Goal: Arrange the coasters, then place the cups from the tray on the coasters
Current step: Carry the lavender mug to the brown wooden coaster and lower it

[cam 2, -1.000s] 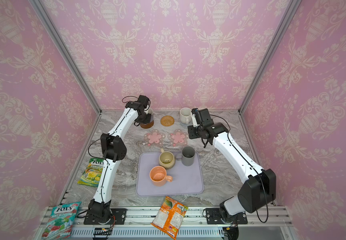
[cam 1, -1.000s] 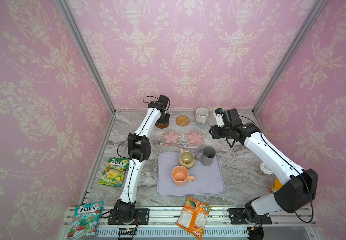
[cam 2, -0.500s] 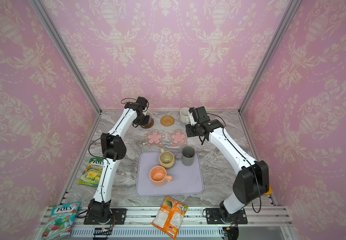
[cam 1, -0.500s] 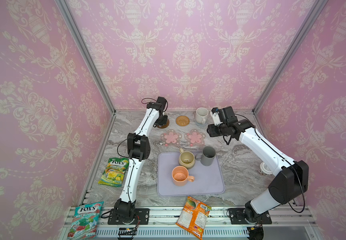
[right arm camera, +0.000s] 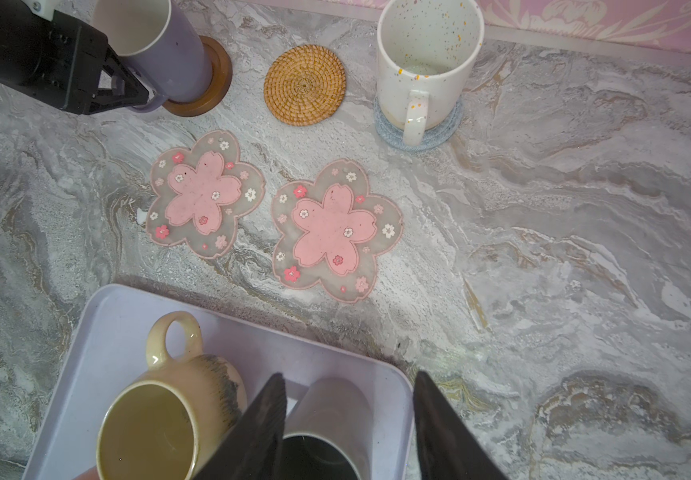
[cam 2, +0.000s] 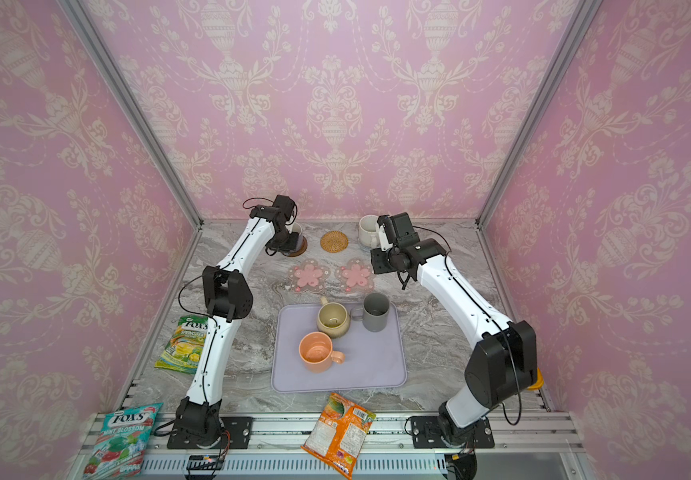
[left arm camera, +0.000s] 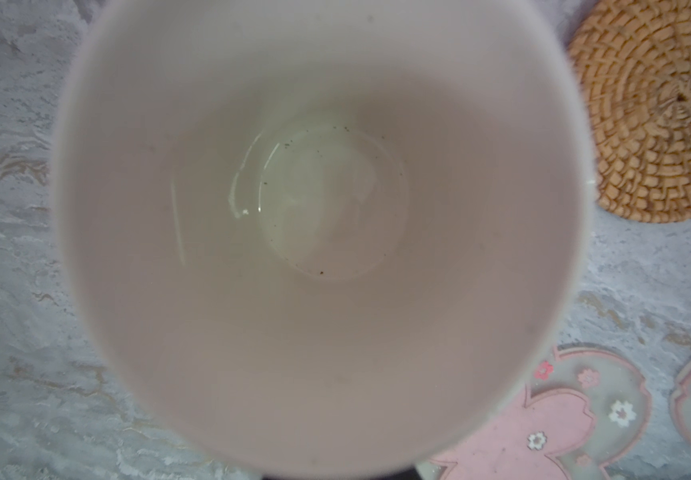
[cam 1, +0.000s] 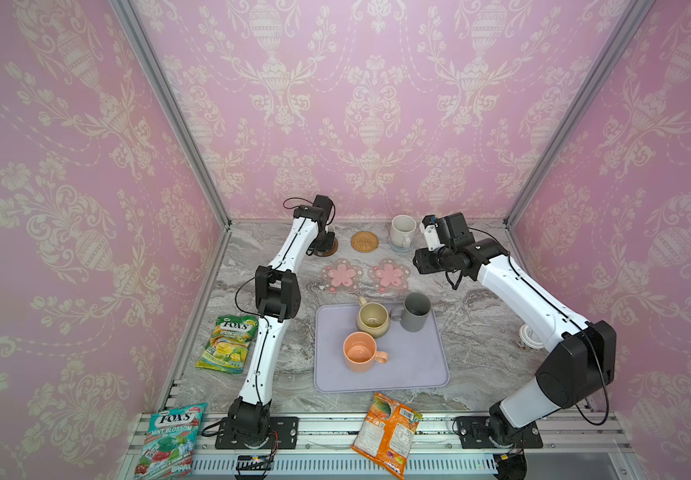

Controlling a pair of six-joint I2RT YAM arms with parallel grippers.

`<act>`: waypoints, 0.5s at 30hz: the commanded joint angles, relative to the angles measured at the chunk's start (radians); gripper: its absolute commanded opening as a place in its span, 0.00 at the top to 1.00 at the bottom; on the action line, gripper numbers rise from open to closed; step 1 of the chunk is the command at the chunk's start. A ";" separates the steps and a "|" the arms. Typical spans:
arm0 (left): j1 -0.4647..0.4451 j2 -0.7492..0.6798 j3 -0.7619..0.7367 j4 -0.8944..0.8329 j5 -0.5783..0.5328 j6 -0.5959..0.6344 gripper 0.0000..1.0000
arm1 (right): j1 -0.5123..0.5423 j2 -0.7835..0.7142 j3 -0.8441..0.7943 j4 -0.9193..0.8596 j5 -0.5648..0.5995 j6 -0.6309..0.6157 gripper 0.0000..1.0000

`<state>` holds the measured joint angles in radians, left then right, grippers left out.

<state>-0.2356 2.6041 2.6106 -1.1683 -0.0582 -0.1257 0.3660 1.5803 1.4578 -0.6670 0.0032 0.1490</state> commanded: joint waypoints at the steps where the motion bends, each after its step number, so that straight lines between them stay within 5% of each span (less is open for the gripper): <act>1: 0.008 0.019 0.038 0.035 0.014 -0.023 1.00 | -0.006 0.009 0.026 -0.008 -0.014 -0.010 0.49; 11: 0.013 0.011 0.038 0.059 0.018 -0.047 1.00 | -0.006 0.007 0.024 -0.008 -0.014 -0.008 0.49; 15: 0.017 0.016 0.038 0.062 0.034 -0.062 0.91 | -0.006 0.004 0.020 -0.008 -0.016 -0.007 0.49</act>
<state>-0.2298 2.6106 2.6160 -1.1461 -0.0486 -0.1547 0.3660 1.5803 1.4578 -0.6670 0.0025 0.1490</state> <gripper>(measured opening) 0.175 0.512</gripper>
